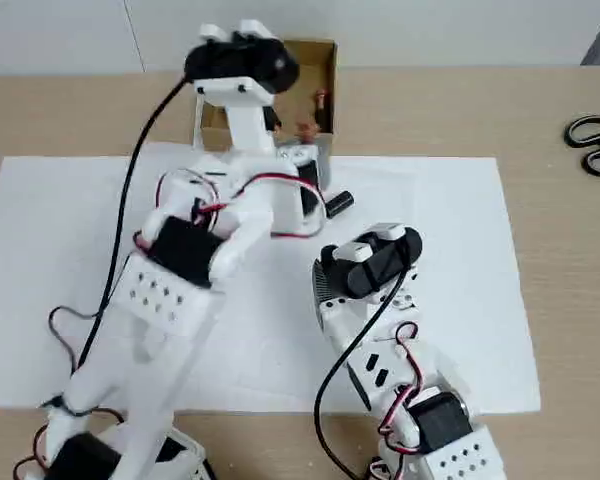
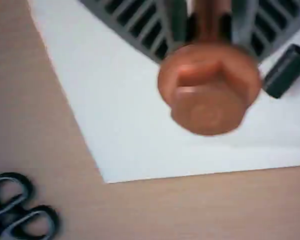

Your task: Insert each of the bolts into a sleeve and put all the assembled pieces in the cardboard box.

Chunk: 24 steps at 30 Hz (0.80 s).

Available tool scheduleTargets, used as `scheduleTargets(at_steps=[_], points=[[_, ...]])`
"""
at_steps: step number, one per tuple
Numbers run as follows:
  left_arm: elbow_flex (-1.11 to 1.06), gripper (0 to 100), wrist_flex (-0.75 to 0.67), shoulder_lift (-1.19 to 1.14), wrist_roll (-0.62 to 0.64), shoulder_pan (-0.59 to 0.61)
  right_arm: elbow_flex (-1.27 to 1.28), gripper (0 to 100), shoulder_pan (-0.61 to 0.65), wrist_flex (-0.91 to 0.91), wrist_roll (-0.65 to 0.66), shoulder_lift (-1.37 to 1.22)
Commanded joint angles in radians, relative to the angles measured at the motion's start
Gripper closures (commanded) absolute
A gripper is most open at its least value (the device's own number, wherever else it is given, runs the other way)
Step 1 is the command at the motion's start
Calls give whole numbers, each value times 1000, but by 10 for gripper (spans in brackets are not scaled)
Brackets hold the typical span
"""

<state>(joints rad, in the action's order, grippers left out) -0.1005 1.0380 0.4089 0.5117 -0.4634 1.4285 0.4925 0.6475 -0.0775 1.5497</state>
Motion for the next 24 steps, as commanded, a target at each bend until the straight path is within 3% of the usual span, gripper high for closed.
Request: scheduleTargets(at_steps=[1, 13, 24], points=[[-27, 994, -11, 158, 3, -25, -3, 984, 5, -21, -9, 16], [-596, 994, -503, 368, -109, -31, -3, 983, 7, -25, -9, 16], [-608, 994, -356, 374, -114, -91, 0, 984, 97, -24, -3, 16]])
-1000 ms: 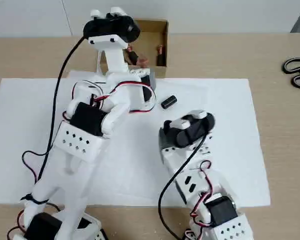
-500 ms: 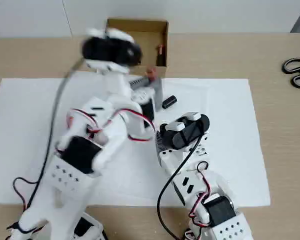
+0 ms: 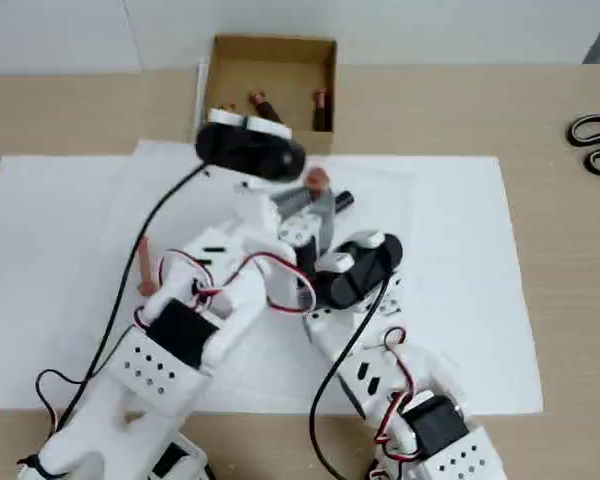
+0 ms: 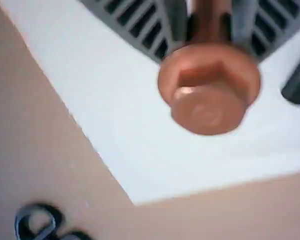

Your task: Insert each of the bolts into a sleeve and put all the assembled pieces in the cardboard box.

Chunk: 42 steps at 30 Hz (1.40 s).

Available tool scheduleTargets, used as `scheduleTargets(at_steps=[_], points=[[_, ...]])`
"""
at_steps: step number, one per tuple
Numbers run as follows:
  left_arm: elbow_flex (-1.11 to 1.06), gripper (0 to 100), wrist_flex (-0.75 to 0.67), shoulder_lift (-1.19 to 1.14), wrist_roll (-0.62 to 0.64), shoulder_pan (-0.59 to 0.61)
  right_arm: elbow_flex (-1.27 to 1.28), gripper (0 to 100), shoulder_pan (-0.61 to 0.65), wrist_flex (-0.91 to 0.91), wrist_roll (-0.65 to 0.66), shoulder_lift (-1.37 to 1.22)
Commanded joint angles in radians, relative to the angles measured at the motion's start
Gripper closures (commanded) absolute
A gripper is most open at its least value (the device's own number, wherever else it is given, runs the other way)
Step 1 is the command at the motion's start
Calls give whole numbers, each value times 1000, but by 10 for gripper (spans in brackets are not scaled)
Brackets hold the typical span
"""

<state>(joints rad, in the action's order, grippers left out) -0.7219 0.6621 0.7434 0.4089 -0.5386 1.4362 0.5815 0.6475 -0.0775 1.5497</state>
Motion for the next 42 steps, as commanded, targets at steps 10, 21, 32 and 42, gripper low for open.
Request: scheduleTargets(at_steps=[10, 21, 32, 42], points=[[33, 994, 25, 41, -12, -15, -8, 984, 8, -19, -2, 16], [157, 994, 144, 43, -11, -14, -5, 984, 7, -19, -2, 16], [157, 994, 170, 43, -12, -20, 8, 984, 7, -25, -2, 16], [156, 994, 198, 41, -12, -17, 8, 984, 7, -25, -2, 16]])
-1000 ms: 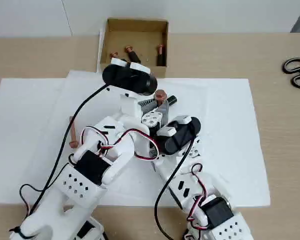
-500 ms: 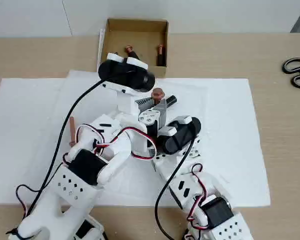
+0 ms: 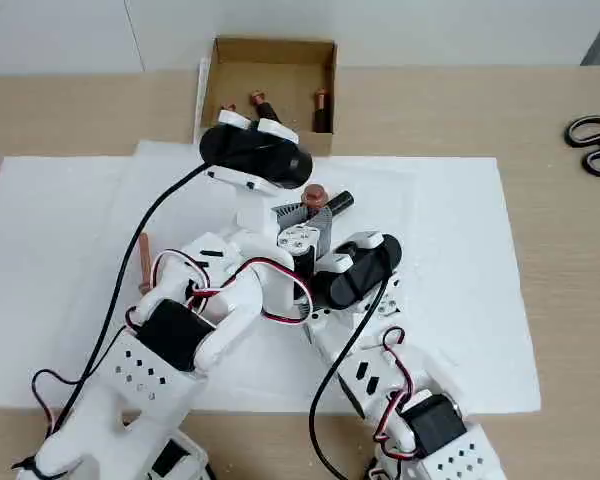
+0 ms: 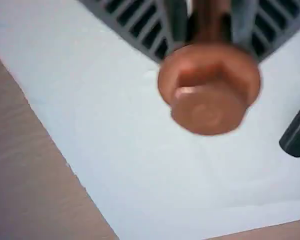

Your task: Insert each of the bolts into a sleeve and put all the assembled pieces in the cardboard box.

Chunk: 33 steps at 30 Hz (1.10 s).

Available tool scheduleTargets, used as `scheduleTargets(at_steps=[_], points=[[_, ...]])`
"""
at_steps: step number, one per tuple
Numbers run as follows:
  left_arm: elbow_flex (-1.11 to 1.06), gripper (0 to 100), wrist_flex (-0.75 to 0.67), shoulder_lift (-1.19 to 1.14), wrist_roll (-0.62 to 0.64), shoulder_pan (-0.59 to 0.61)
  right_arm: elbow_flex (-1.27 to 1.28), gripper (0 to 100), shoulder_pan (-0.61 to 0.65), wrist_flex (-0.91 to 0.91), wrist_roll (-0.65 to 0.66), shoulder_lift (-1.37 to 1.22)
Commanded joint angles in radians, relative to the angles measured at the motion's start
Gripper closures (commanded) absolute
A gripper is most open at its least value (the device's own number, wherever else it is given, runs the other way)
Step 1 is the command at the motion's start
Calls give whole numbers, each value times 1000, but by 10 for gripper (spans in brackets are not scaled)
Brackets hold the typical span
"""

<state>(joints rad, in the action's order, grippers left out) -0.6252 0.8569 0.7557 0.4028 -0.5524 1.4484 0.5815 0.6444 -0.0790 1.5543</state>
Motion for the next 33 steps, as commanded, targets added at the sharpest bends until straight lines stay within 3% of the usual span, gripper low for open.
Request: scheduleTargets(at_steps=[1, 33], points=[[50, 994, -3, 29, -6, -2, -6, 984, 7, -22, 0, 12], [-193, 994, -48, 28, -49, -8, -11, 984, -42, -22, 0, 12]])
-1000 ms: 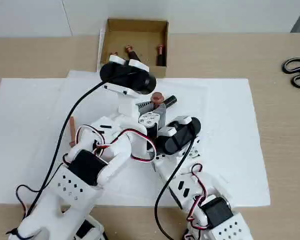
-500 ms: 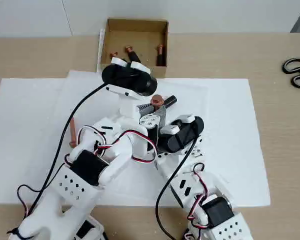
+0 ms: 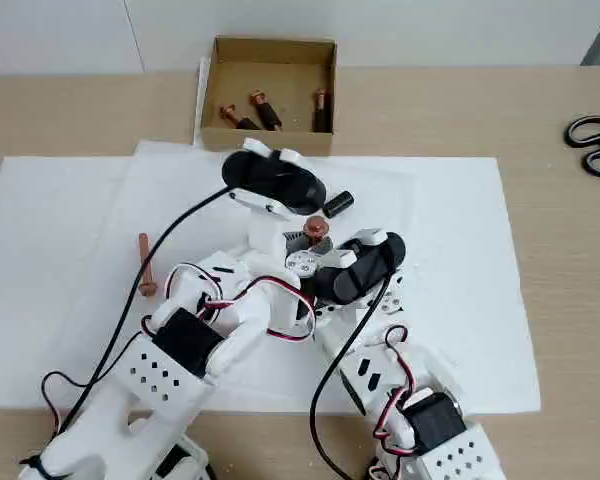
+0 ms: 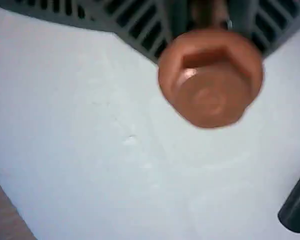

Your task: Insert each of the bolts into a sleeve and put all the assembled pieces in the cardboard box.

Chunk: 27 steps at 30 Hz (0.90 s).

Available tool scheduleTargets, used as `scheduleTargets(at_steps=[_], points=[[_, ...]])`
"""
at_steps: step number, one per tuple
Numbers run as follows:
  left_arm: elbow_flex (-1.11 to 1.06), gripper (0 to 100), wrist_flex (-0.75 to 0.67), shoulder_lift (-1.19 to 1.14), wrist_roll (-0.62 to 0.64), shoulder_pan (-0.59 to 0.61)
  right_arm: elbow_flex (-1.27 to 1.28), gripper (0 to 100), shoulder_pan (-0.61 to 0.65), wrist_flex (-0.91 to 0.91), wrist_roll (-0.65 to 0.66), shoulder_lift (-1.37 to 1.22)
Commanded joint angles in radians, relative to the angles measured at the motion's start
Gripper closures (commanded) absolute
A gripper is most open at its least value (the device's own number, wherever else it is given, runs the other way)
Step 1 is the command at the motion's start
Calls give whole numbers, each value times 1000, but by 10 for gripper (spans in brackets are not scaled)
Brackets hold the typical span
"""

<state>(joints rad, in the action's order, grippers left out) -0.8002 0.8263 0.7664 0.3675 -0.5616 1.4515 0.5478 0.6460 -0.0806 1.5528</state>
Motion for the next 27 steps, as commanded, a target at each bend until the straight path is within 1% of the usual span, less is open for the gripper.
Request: scheduleTargets(at_steps=[1, 7, 13, 18, 22, 27], points=[[-28, 994, -17, 17, -14, 2, -14, 984, -8, -24, 2, 13], [-45, 990, -15, 17, -14, 2, -14, 984, -8, -24, 2, 13], [-45, 885, -11, 17, -14, 2, -14, 984, -8, -24, 2, 13], [-16, 833, -6, 18, -12, 9, -14, 984, -8, -24, 2, 13], [59, 780, 74, 18, -11, 29, -14, 984, -8, -24, 2, 13], [171, 744, 198, 18, -9, 109, -14, 984, -8, -24, 2, 13]])
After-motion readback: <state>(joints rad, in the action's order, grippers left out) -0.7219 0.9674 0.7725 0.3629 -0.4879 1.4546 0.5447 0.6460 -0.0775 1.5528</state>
